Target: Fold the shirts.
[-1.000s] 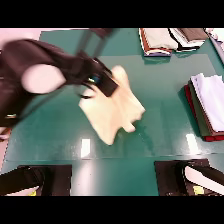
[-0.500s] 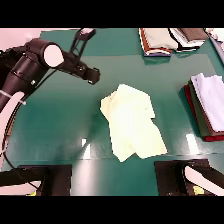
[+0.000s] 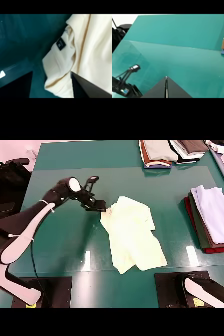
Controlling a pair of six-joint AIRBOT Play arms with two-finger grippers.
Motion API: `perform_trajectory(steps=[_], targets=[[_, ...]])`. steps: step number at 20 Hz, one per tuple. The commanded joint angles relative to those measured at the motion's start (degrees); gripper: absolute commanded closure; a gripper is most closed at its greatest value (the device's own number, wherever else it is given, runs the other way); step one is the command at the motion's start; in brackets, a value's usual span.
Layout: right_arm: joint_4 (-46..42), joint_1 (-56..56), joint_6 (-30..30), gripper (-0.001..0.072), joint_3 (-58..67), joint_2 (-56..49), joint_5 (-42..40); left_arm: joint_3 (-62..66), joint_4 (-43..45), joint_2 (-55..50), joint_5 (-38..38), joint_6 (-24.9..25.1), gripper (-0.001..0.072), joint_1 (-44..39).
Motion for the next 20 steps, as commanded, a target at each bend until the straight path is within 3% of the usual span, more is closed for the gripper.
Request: perform_trajectory(steps=[1,2,3,4,5,10,15,16,17,18,20], targets=[[0.0,0.0,0.0,0.0693,-0.4,0.0,0.2,-0.3,-2.5,-2.6,4.4,0.7,0.0157,-2.3],[0.0,0.0,0.0,0.0693,-0.4,0.0,0.3,-0.3,-2.5,-2.6,5.2,0.7,0.024,-2.3],[0.0,0.0,0.0,0.0693,-0.4,0.0,0.5,0.3,-2.3,-2.6,5.1,0.6,0.0414,-1.9],[0.0,0.0,0.0,0.0693,-0.4,0.0,0.8,1.3,-2.1,-2.6,4.1,0.7,0.0655,-1.0],[0.0,0.0,0.0,0.0693,-0.4,0.0,1.5,3.0,-1.5,-2.4,2.3,0.7,0.0684,0.2],[-0.2,0.0,-0.1,0.0693,-2.8,-2.6,15.3,7.5,5.7,7.8,0.6,0.7,0.0684,10.6],[-0.2,0.0,-1.7,0.0692,-24.6,-3.1,11.9,7.5,15.2,15.3,-5.5,0.7,0.0684,19.1],[-0.1,0.1,-1.7,0.065,-30.1,-3.1,9.5,7.5,15.2,15.5,-6.8,0.9,0.0683,20.0],[-0.2,0.6,-1.7,0.0408,-36.0,-3.3,6.1,7.5,15.2,15.5,-7.8,1.3,0.0683,20.4],[0.0,1.6,-1.7,0.0244,-41.2,-4.3,2.8,7.5,15.5,15.4,-8.2,2.1,0.0683,20.7],[0.0,4.7,-1.6,0.024,-48.1,-7.6,-2.4,7.3,15.1,15.3,-8.0,2.1,0.0684,20.7]])
